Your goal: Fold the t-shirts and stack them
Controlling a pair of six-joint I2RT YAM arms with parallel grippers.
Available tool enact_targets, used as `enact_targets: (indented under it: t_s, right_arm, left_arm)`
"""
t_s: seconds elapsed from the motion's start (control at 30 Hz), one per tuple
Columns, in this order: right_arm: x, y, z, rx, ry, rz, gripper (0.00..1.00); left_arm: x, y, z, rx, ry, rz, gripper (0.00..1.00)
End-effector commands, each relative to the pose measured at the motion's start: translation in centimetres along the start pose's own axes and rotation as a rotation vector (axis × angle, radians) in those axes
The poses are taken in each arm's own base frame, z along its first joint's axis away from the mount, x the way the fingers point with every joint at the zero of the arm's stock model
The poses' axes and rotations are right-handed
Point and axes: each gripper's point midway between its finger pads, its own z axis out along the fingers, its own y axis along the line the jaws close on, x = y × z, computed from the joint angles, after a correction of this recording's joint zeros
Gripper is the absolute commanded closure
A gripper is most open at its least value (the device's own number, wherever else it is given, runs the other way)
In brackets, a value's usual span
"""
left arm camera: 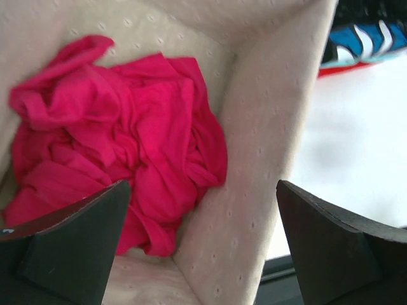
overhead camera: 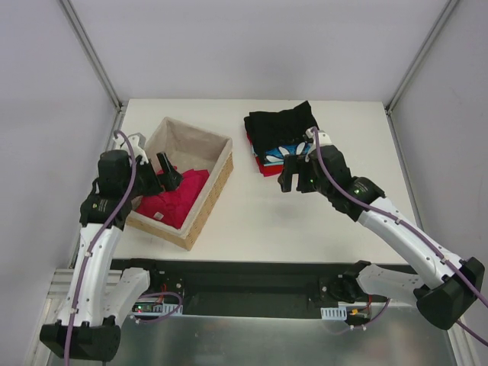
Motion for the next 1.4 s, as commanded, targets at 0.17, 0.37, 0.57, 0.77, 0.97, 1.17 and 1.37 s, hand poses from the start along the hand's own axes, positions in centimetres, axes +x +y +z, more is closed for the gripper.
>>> enact_targets:
  t_s: [0.17,0.37,0.57,0.77,0.97,1.17,1.37]
  right_arm:
    - [-0.3,0.2,-0.4,-0.016,-0.046,0.012,0.04]
    - [-0.6,0.6,-0.1,-0.029,-0.048,0.006,0.04]
    - [-0.1,0.5,-0.1,-0.029,-0.037,0.006,0.03]
    - [-0.3,0.3,-0.8,-0.031,-0.054,0.009,0.04]
    - [-0.4,0.5,-1.2,-0.043,-0.058,0.015,0.04]
    - [-0.6,0.4,-1.5,-0.042,-0.071,0.013,0.04]
    - [-0.2,-0.2,-1.5,-0.025,-0.078,0.016,0.04]
  left_arm:
    - [-4.0,-2.4,2.2,0.084,0.026,0.005,0.10]
    - [-1.4,-8.1,2.9,0.331,0.163,0.117,0.21]
    - [1.2,-11.7,2.2,0.463,0.216,0.233,0.20]
    - [5.5,-10.0,3.9,0.412,0.328,0.229,0.20]
    - [6.5,-7.6,5.9,0.296,0.336,0.232,0.18]
    - [6.5,-4.6,7.7,0.109,0.340,0.212,0.22]
    - [7.4,-0.8,9.2,-0.080,0.421,0.130,1.00]
